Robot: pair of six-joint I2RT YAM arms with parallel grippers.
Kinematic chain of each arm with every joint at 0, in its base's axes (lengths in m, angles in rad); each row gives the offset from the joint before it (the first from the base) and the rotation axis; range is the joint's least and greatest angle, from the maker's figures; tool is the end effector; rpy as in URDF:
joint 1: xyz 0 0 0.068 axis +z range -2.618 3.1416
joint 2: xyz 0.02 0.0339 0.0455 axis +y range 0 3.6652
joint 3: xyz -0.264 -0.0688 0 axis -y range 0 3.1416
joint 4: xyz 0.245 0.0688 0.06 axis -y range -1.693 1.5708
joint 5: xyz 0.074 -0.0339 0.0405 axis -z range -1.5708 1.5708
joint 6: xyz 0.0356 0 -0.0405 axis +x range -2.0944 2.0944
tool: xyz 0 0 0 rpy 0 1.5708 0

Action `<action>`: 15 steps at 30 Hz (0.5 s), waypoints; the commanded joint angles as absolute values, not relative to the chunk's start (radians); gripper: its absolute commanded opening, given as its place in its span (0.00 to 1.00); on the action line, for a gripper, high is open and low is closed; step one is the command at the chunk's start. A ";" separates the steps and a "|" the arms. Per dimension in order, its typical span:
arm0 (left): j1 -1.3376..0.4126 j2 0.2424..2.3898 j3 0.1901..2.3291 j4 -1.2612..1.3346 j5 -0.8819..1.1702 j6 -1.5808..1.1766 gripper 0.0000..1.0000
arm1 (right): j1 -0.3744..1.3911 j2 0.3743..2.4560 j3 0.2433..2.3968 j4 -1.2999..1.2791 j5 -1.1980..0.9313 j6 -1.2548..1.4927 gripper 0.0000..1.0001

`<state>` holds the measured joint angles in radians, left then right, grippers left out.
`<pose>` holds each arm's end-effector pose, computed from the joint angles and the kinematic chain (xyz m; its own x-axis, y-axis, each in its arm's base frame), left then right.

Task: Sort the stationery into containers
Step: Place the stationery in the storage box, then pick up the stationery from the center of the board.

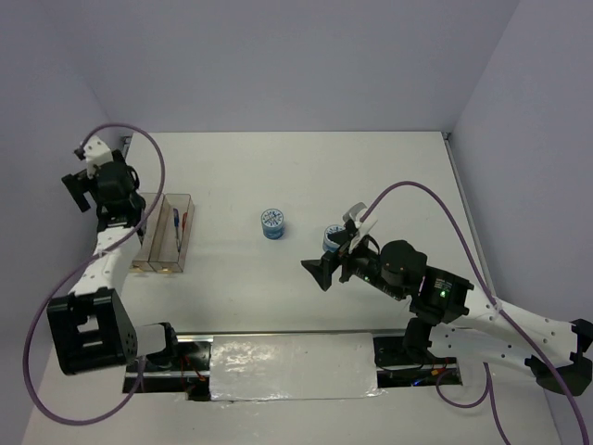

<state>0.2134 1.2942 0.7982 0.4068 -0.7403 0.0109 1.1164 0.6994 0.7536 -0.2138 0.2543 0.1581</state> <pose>0.2801 0.0853 0.2947 -0.0959 -0.0126 -0.9953 -0.8119 0.5794 0.0709 0.0811 0.1456 0.3394 -0.1886 -0.0390 -0.9813 -0.7401 0.6624 0.1160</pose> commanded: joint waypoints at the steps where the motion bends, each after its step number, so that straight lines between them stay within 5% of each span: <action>1: 0.210 1.171 0.955 0.266 -0.619 -0.250 0.99 | 1.117 0.684 0.808 -0.215 0.281 0.146 1.00; 3: 0.209 1.154 1.063 0.074 -0.397 -0.455 0.99 | 1.117 0.673 0.810 -0.213 0.290 0.146 1.00; 4: 0.207 1.161 1.080 0.043 -0.106 -0.468 0.99 | 1.115 0.669 0.808 -0.210 0.293 0.146 1.00; 7: 0.112 1.259 1.155 -0.012 0.173 -0.521 0.99 | 1.117 0.649 0.807 -0.235 0.324 0.172 1.00; 11: -0.156 1.451 1.417 -0.308 0.058 -0.497 0.99 | 1.117 0.603 0.816 -0.314 0.379 0.245 1.00; 15: -0.343 1.505 1.382 -0.269 0.072 -0.552 0.99 | 1.117 0.540 0.796 -0.365 0.390 0.287 1.00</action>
<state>-0.2539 1.5036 1.3930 -0.1555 0.0017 -0.4908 1.1164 0.5838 0.7666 -0.3214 0.3496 0.2379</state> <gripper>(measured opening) 0.993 0.994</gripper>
